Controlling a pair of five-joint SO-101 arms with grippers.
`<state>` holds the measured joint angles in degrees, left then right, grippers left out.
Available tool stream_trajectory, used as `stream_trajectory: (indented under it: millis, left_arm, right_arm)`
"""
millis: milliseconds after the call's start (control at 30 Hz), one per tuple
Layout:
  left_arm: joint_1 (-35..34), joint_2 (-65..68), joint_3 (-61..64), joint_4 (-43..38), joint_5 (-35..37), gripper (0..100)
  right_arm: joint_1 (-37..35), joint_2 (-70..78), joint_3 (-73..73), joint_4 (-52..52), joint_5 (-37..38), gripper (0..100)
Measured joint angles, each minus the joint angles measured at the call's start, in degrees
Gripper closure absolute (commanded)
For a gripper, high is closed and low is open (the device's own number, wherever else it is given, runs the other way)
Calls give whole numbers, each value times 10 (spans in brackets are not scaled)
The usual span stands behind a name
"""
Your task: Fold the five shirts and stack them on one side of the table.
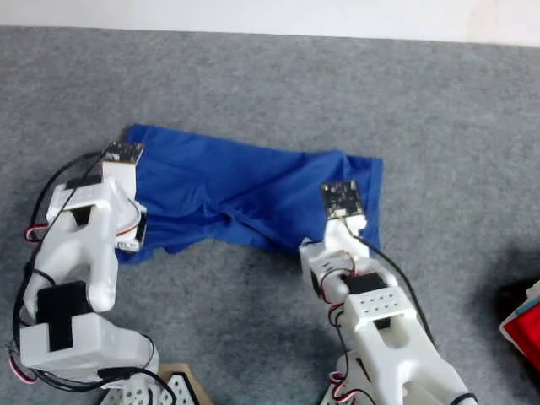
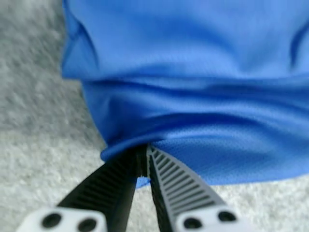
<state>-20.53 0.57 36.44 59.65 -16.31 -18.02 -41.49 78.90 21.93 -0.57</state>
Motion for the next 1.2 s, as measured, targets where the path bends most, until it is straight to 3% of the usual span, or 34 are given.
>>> stream_trajectory:
  millis: [500,700,833,1033,1200]
  left_arm:
    - [66,10,-122,-7,146,993]
    - [77,98,-229,-10,177,993]
    - [71,145,-287,45,178,995]
    - [-18,127,-273,84,124,987]
    - [-31,88,-185,74,99,841]
  right_arm:
    - [0,0,0,0,0,991]
    - [0,0,4,0,1,991]
    - [0,0,4,0,22,991]
    - [0,0,4,0,31,991]
    - [0,0,4,0,31,991]
